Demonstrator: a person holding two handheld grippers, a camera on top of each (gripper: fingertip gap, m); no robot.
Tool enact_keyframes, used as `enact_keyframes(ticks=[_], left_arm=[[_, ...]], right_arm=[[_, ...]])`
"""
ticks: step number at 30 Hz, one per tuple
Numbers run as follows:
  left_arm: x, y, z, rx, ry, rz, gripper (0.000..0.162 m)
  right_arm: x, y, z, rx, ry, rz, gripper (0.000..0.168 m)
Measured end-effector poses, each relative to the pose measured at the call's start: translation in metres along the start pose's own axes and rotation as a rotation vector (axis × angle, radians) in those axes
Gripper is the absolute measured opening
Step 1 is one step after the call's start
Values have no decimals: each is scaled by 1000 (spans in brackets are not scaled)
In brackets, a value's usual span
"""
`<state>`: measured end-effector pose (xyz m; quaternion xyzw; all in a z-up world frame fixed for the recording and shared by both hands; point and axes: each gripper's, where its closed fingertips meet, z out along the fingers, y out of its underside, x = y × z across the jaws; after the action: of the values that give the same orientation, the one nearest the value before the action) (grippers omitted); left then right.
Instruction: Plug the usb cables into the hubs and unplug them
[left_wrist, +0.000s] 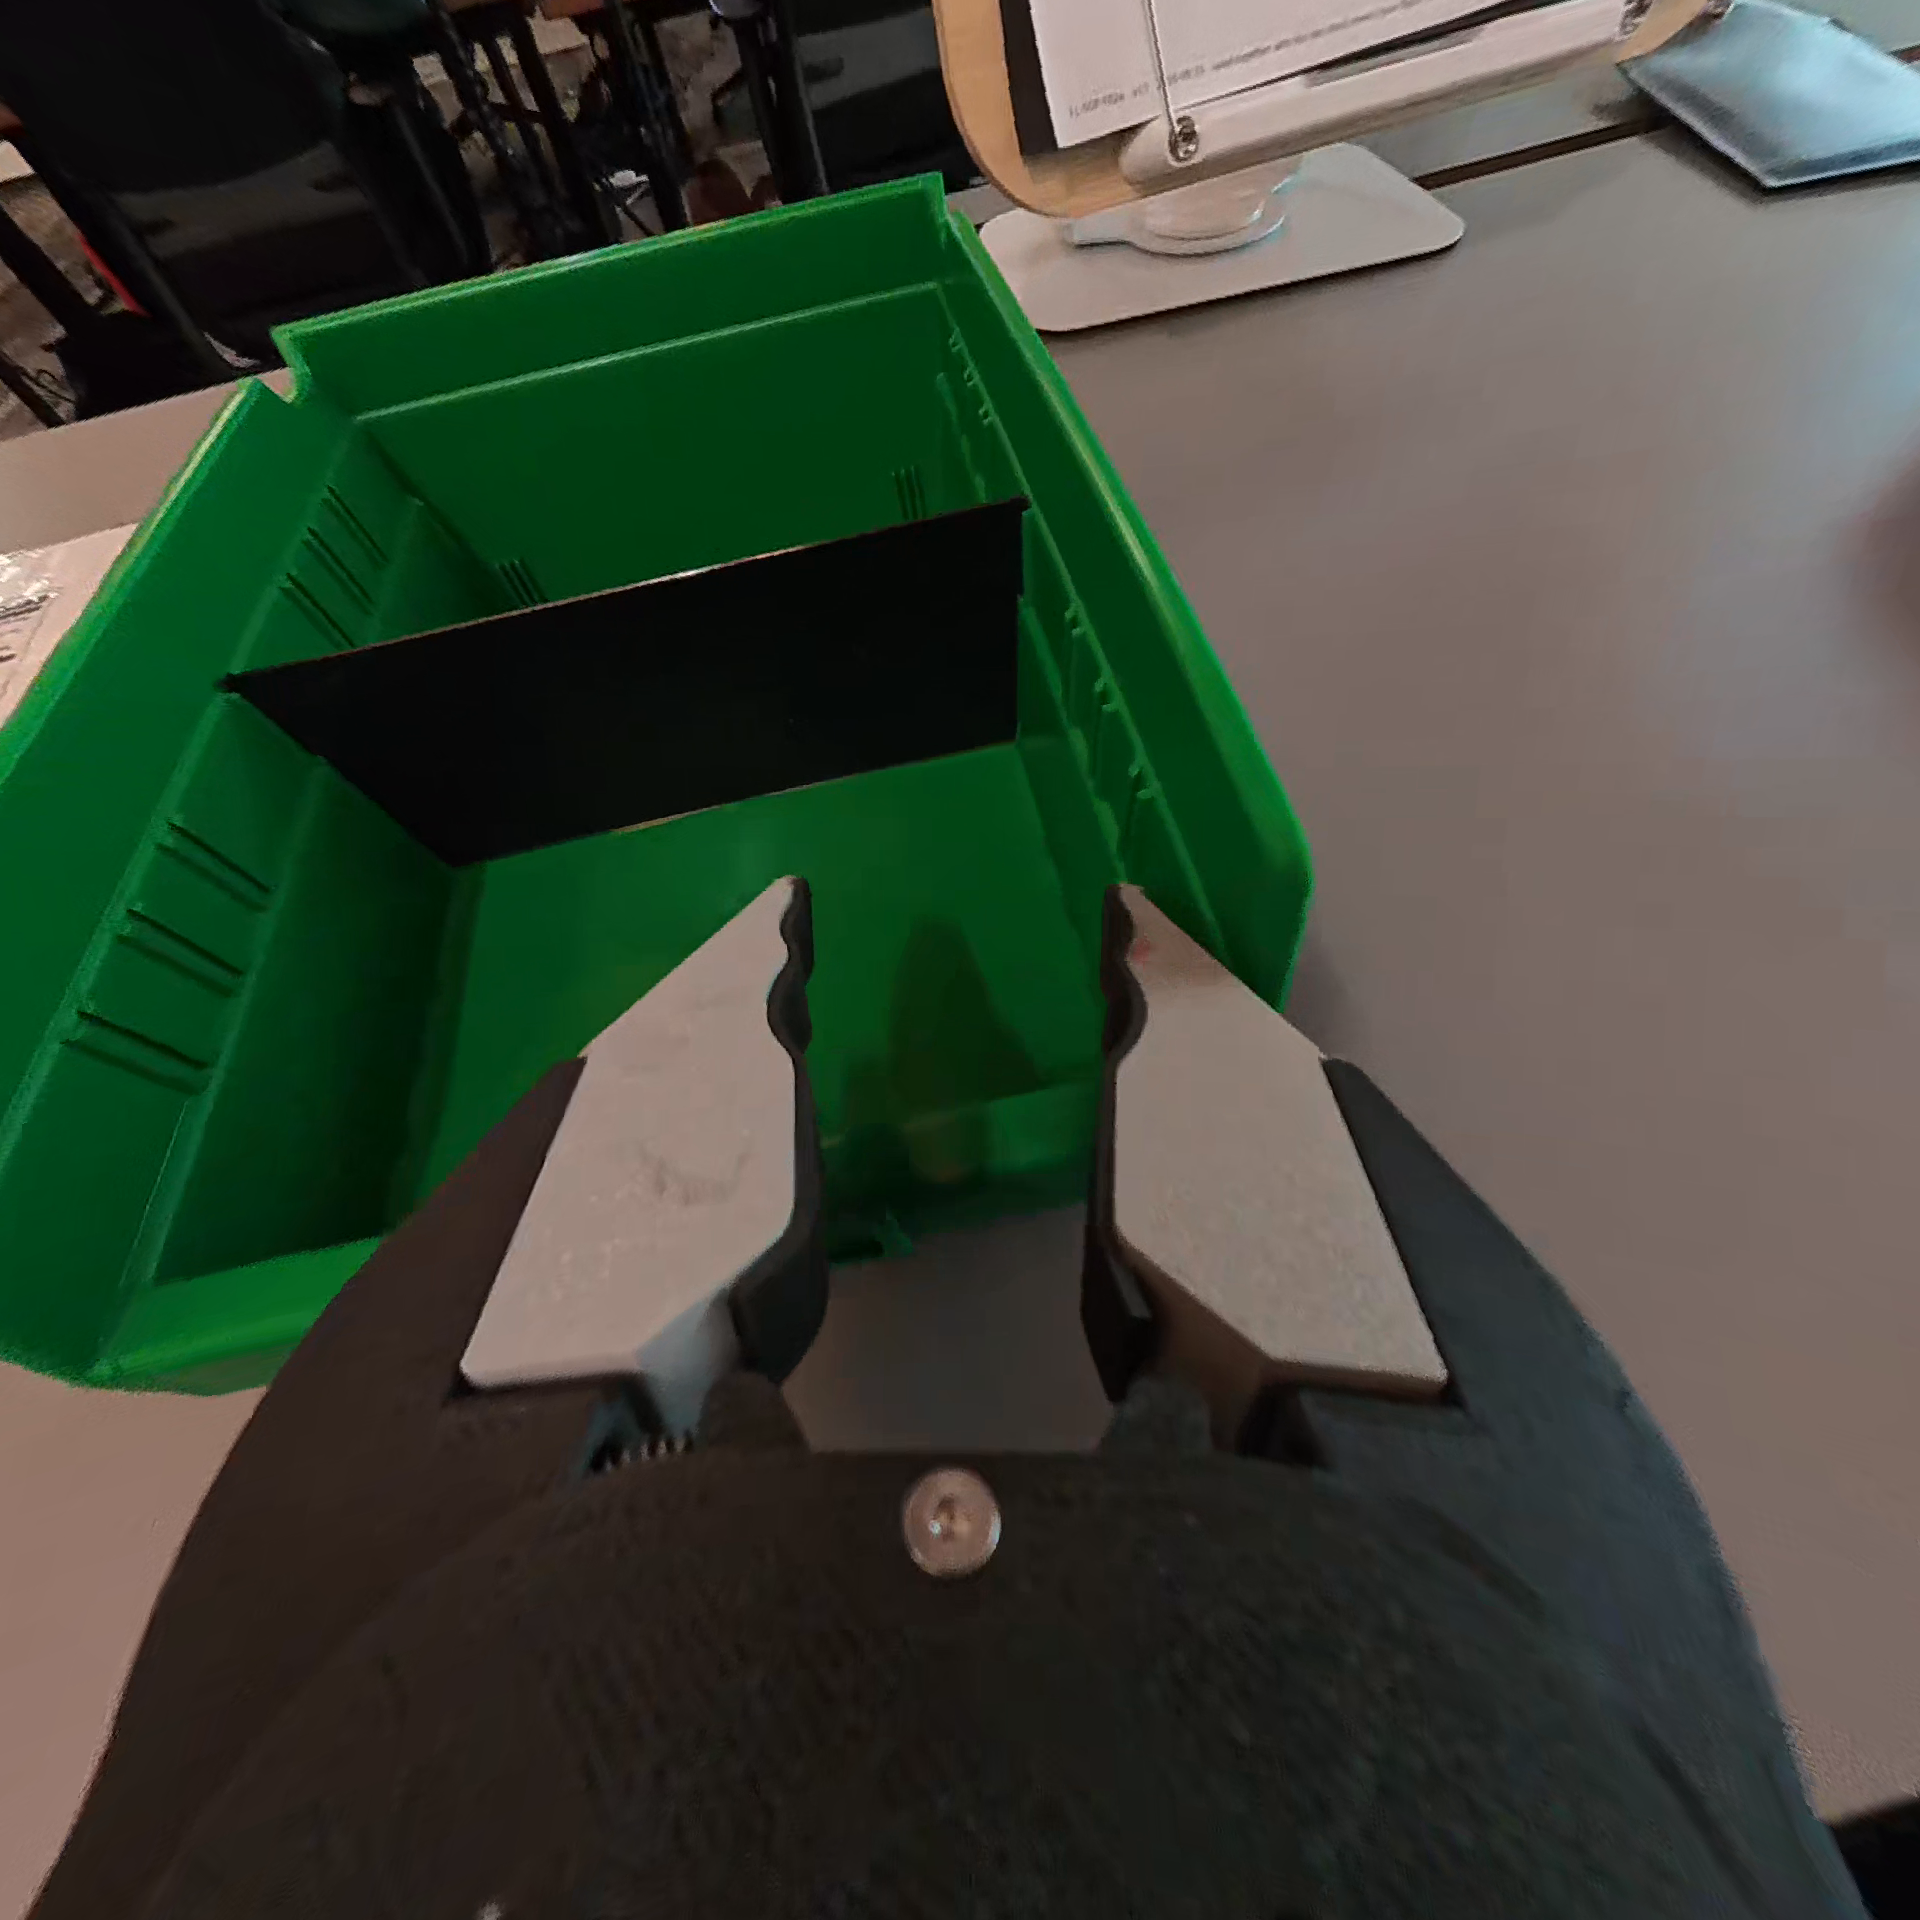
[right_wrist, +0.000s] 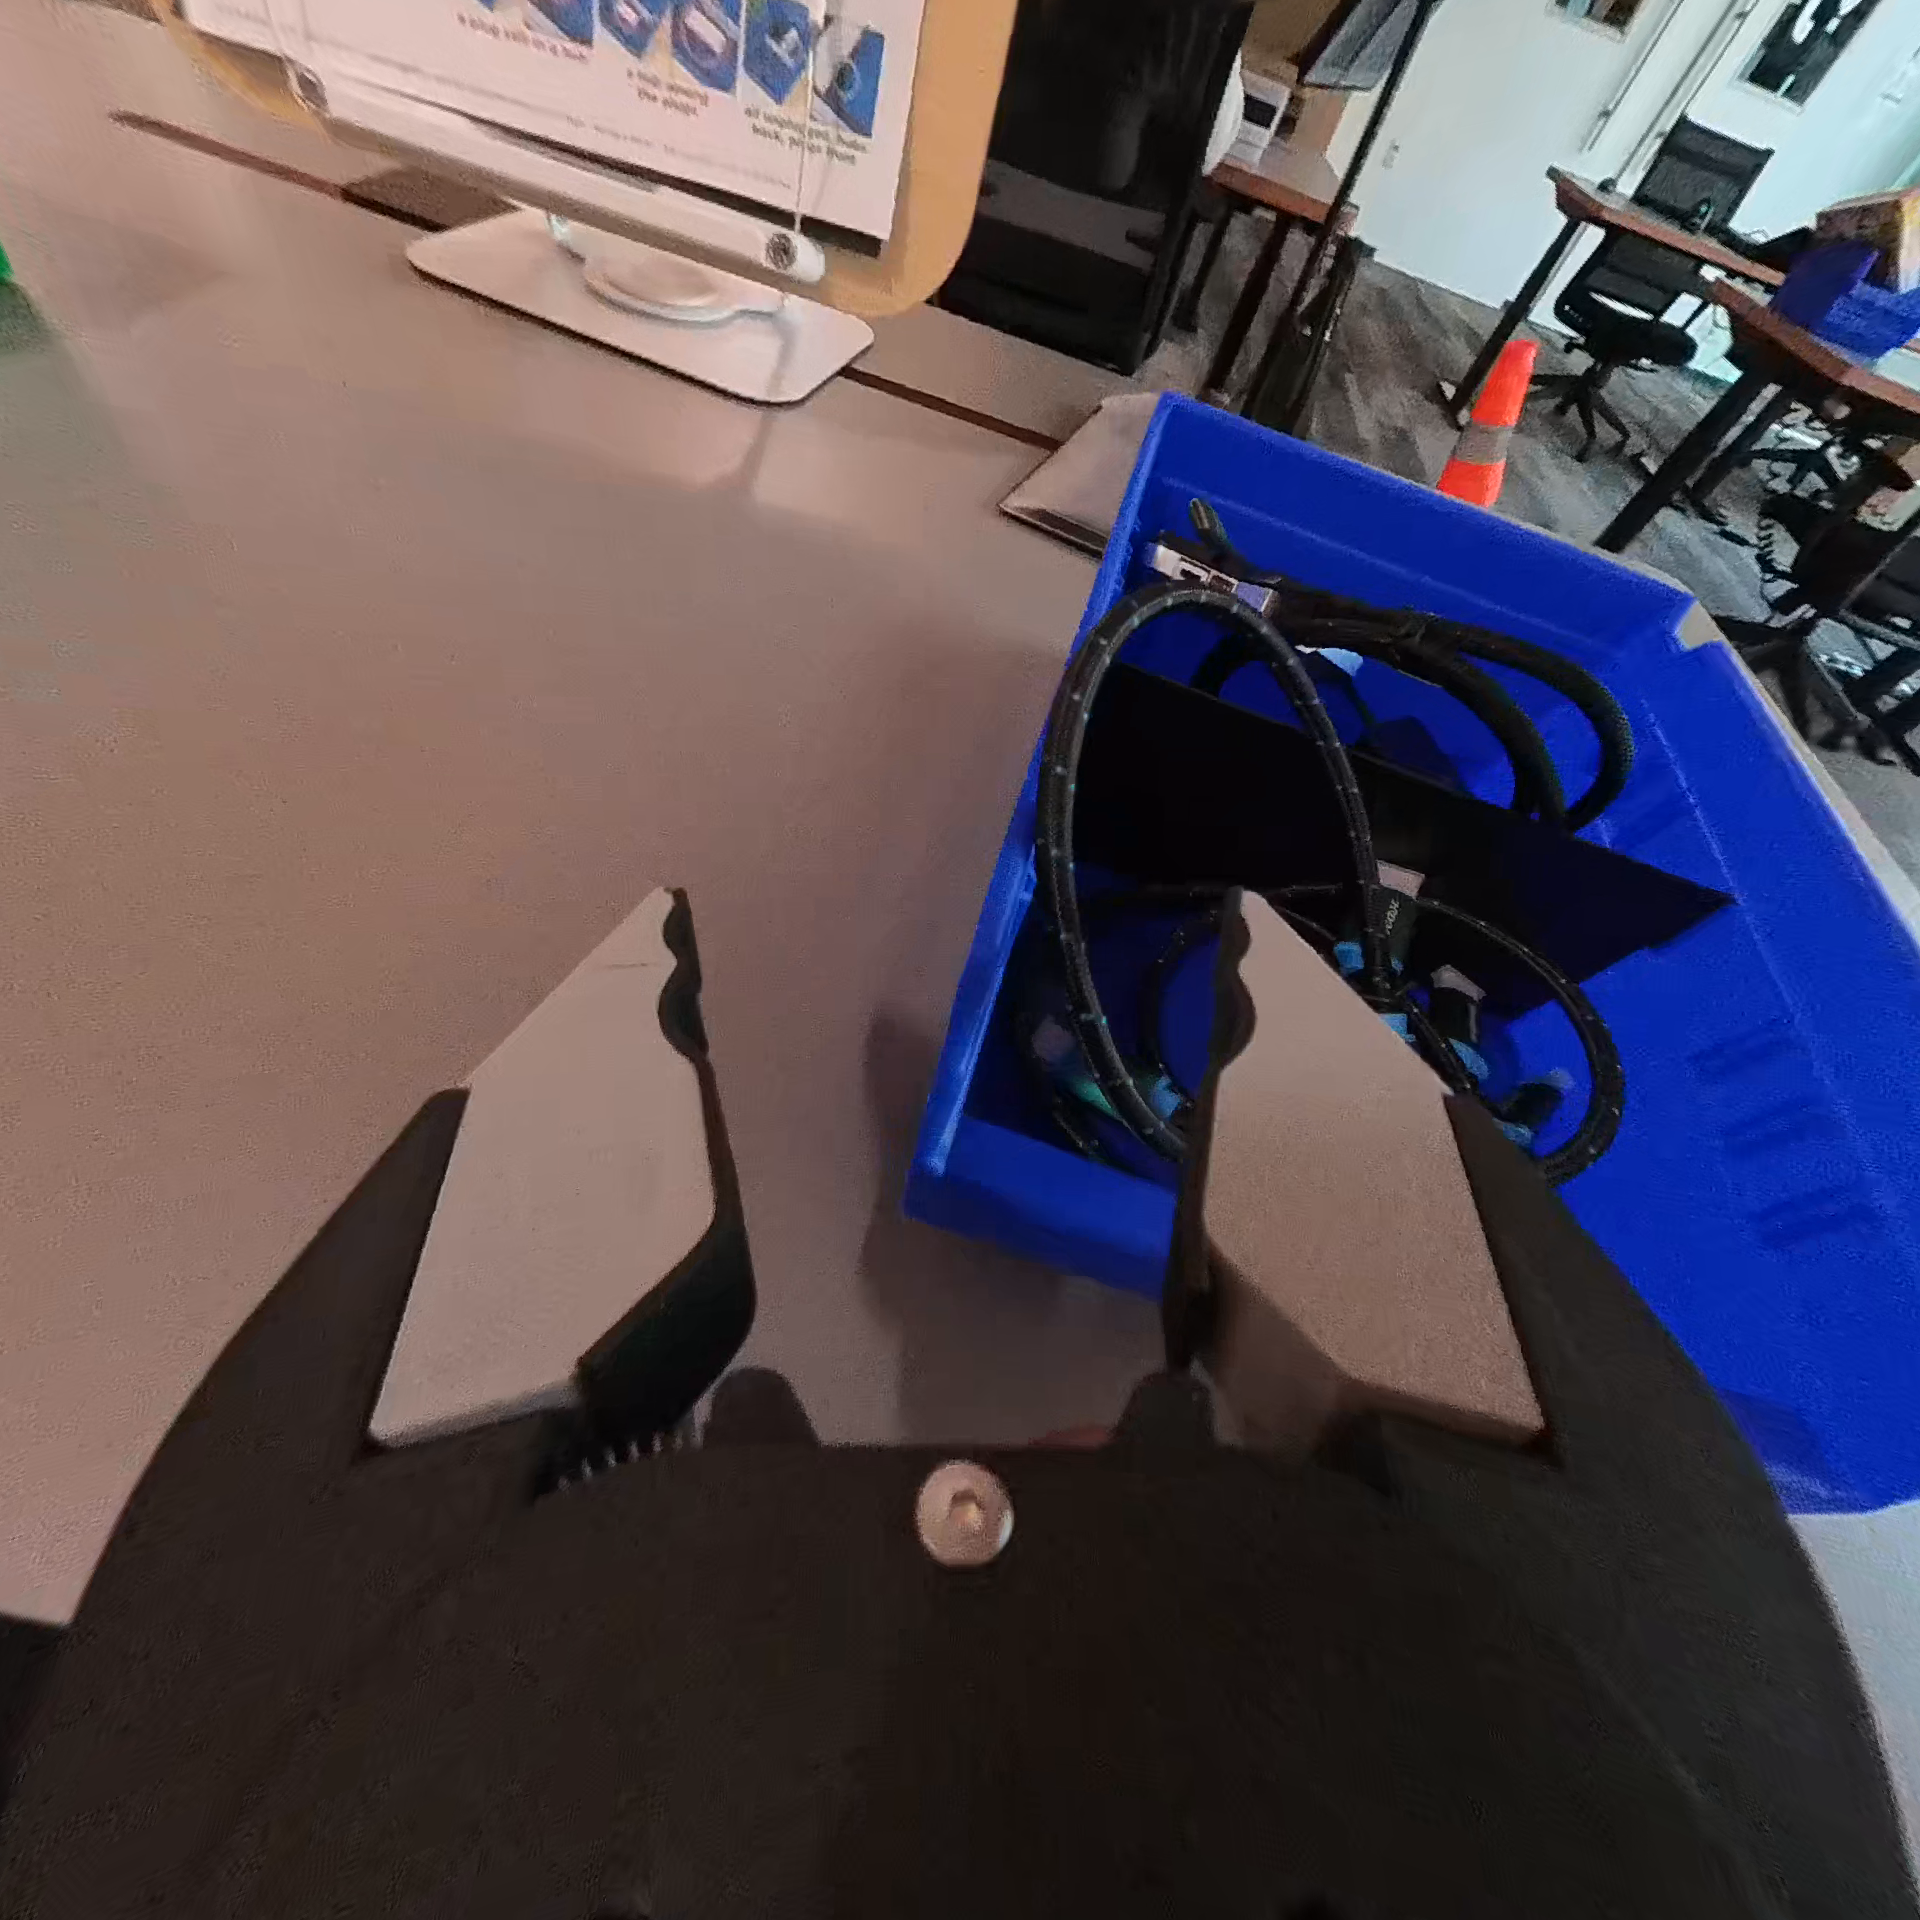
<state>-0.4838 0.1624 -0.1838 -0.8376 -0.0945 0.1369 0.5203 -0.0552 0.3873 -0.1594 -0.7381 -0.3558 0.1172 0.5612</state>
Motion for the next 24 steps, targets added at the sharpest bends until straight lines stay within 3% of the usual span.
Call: enact_keyframes(ticks=[4,10,16,24], left_arm=[[-4,-8,10,22,-21,7,63],[-1,-6,10,-7,-40,29,57],[9,-11,-5,39,-56,14,40],[30,-18,-22,74,-45,47,41]], right_arm=[[3,12,19,-61,45,-4,87],[11,17,29,-69,86,-3,61],[8,13,28,-59,55,3,68],[3,10,20,-45,32,-18,73]])
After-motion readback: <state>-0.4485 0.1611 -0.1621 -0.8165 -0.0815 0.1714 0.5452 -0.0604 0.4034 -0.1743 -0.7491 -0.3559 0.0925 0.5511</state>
